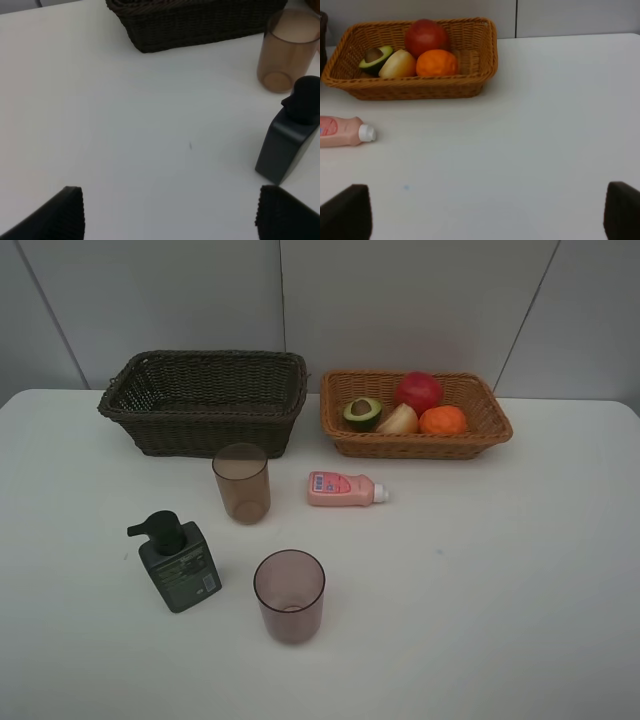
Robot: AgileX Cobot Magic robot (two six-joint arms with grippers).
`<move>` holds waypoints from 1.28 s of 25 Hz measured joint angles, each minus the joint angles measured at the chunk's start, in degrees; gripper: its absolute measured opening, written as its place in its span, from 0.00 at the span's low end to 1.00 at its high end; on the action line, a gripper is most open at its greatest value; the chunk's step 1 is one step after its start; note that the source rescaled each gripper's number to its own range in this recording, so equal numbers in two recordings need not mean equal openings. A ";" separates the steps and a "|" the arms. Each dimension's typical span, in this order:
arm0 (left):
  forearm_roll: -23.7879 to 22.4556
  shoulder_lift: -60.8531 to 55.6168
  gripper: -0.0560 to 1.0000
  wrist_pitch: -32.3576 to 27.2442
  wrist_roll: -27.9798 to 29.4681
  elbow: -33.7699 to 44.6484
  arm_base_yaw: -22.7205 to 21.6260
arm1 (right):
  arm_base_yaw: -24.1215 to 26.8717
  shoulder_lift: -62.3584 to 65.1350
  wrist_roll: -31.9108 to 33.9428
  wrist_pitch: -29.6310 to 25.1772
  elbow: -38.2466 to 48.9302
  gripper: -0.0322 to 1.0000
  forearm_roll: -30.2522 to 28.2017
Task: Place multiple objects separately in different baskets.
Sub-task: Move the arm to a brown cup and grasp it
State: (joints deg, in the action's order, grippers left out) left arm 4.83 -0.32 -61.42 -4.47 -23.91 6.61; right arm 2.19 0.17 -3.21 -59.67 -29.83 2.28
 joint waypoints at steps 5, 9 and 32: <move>0.00 0.00 0.93 0.00 0.00 0.00 0.00 | 0.00 0.00 0.00 0.00 0.00 0.93 0.00; 0.00 0.00 0.93 0.00 0.00 0.00 0.00 | 0.00 0.00 0.00 0.00 0.00 0.93 0.00; 1.65 10.95 0.93 -0.48 -2.67 -7.64 0.00 | 0.00 0.00 0.00 0.00 0.00 0.93 0.00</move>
State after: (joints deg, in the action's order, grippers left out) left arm 6.48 10.62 -61.90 -7.14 -31.55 6.61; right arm 2.19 0.17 -3.21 -59.67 -29.83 2.28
